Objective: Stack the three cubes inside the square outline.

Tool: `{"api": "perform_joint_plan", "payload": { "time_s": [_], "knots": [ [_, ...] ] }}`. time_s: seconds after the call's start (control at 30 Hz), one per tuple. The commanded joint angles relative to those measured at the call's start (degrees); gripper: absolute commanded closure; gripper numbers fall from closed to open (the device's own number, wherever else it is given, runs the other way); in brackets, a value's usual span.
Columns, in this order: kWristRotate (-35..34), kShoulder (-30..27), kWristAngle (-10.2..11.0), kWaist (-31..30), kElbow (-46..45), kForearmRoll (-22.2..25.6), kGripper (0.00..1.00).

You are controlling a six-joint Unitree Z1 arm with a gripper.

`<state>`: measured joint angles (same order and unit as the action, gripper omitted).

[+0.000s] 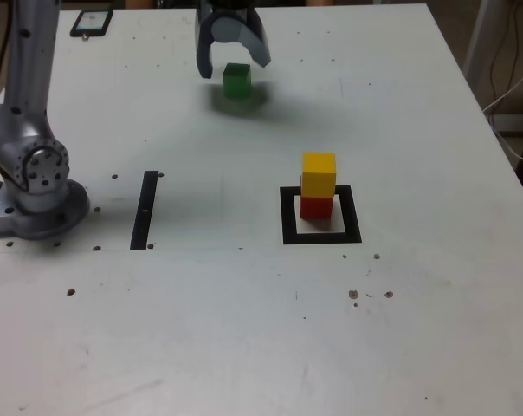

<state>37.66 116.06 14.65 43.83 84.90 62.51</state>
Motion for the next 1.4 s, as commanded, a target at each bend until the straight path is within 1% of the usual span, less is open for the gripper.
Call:
{"api": "perform_joint_plan", "payload": {
  "time_s": [0.0,0.17,0.3,0.43,0.67,0.87,0.97,1.2,1.37],
  "knots": [
    [0.3,0.96,-0.05,0.26,0.2,0.03,0.14],
    [0.92,1.99,-0.34,0.33,0.21,-0.06,0.15],
    [2.06,2.95,-1.24,0.37,0.22,-0.47,0.15],
    [3.02,3.46,-2.14,0.38,0.43,-0.75,0.17],
    [3.76,3.89,-2.62,0.38,1.19,-0.82,0.23],
    [4.26,4.31,-3.42,0.38,0.23,-0.99,0.24],
    [4.46,4.2,-3.54,0.41,0.4,-1.02,0.27],
    [4.53,3.91,-3.77,0.73,0.68,-0.96,0.42],
    [4.53,3.95,-4.1,0.76,1.08,-1.17,0.47]
  ]
}}
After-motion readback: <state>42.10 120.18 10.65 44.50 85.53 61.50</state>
